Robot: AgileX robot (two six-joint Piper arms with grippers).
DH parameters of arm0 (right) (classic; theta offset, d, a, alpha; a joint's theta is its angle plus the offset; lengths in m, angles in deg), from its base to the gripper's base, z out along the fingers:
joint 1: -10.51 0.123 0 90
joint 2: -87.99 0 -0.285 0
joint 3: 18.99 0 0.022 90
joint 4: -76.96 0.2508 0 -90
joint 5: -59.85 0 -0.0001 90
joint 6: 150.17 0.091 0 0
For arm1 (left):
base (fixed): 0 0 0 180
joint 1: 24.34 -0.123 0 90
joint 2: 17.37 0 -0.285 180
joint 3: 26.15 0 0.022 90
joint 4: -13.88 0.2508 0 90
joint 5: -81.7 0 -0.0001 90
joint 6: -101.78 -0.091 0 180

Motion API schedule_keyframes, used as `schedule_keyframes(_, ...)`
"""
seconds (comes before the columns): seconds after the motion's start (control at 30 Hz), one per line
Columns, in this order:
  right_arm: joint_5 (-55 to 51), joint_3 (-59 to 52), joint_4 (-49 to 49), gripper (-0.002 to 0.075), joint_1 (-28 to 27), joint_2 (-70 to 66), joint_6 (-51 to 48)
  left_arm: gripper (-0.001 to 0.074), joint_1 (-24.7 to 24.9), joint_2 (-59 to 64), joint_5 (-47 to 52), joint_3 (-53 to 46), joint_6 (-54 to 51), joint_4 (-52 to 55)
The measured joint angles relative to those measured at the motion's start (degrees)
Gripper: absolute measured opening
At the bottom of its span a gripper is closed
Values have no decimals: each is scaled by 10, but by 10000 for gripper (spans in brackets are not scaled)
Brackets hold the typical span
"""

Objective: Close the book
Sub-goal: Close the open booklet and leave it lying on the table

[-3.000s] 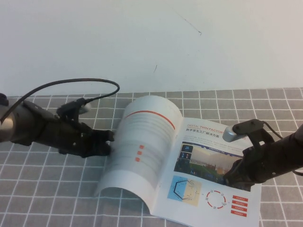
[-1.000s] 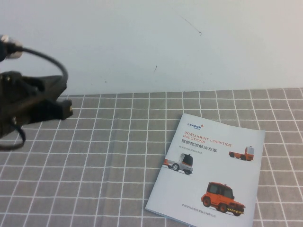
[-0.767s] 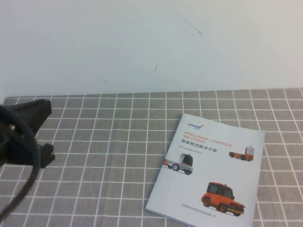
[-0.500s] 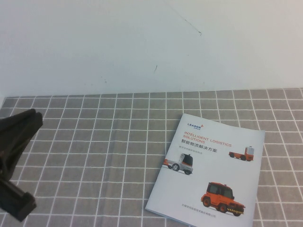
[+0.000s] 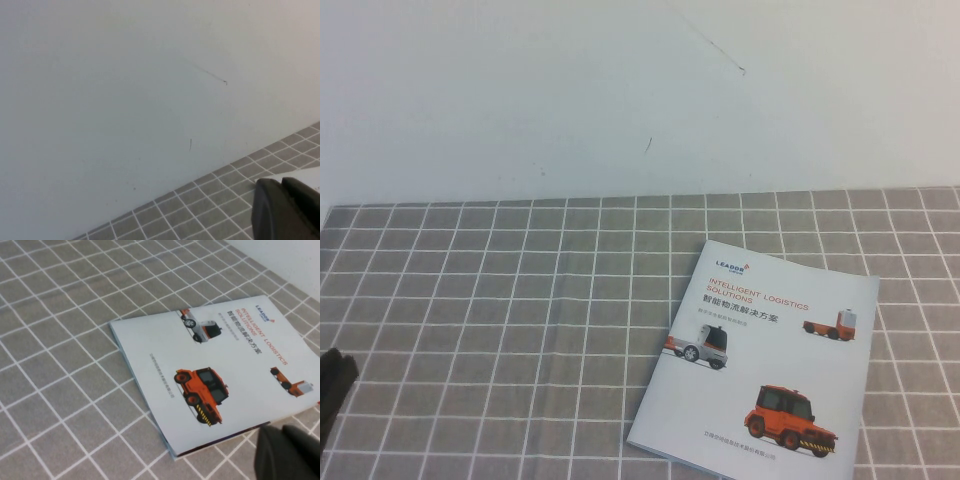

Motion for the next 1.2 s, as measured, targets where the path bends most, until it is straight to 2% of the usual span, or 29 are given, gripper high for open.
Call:
schedule_keyframes(1.0, -11, 0, 0, -3, 0, 2, 4, -4, 0, -6, -1, -25, 0, -10)
schedule_keyframes(1.2, -11, 0, 0, -3, 0, 2, 4, -4, -31, -80, -42, -62, -51, 0)
